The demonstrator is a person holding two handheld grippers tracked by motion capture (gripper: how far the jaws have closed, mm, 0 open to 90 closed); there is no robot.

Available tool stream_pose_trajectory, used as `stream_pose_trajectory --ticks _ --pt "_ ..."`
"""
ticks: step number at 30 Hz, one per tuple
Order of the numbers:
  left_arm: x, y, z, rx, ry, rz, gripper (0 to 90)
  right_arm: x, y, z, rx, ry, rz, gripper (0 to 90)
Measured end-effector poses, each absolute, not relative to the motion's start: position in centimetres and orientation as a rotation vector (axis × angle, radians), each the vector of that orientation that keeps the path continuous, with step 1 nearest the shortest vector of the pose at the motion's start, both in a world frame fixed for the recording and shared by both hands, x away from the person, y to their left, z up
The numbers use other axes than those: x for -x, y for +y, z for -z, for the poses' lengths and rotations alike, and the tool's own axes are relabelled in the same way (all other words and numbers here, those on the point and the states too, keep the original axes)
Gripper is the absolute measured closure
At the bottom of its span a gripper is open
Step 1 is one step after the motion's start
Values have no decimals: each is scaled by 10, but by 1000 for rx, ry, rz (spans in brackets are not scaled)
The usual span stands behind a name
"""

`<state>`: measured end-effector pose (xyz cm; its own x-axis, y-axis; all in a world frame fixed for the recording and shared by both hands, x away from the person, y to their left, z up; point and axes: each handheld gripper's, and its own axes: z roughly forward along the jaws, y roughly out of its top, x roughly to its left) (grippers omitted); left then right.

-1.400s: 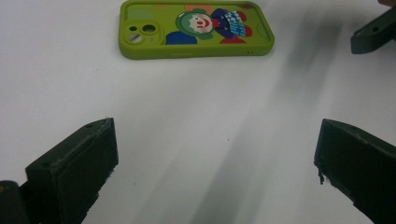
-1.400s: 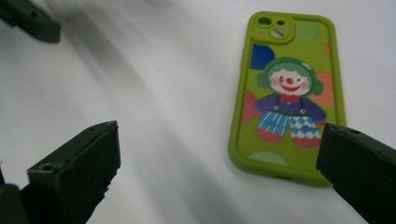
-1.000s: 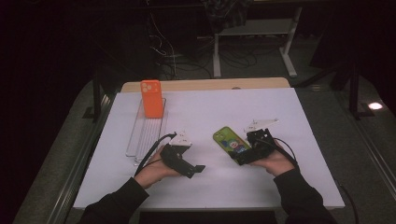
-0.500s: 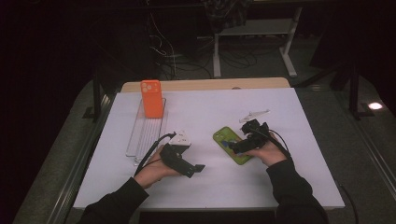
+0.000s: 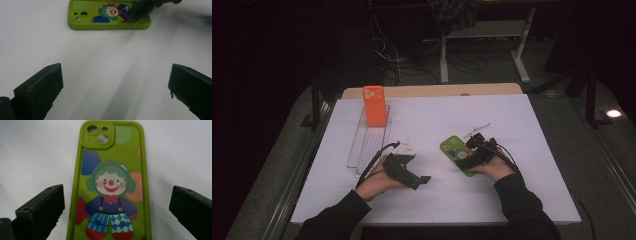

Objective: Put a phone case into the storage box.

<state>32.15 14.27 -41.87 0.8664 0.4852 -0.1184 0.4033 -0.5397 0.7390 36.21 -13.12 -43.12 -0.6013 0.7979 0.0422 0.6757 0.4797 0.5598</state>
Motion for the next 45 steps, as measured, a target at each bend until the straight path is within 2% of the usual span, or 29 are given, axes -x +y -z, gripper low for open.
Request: stream_pose_trajectory --ticks 19,32,35,45 --pt "-322 142 420 -2226 643 -122 0 -356 -126 443 -1253 2526 -741 130" --pt "-324 141 418 -2211 626 -114 0 -355 -126 442 -1288 2518 -737 150" --pt "-326 139 415 -2211 604 -101 27 -357 -128 439 -1265 2544 -741 151" --pt "-340 131 394 -2216 520 -110 0 -366 -152 405 -1110 2624 -859 150"
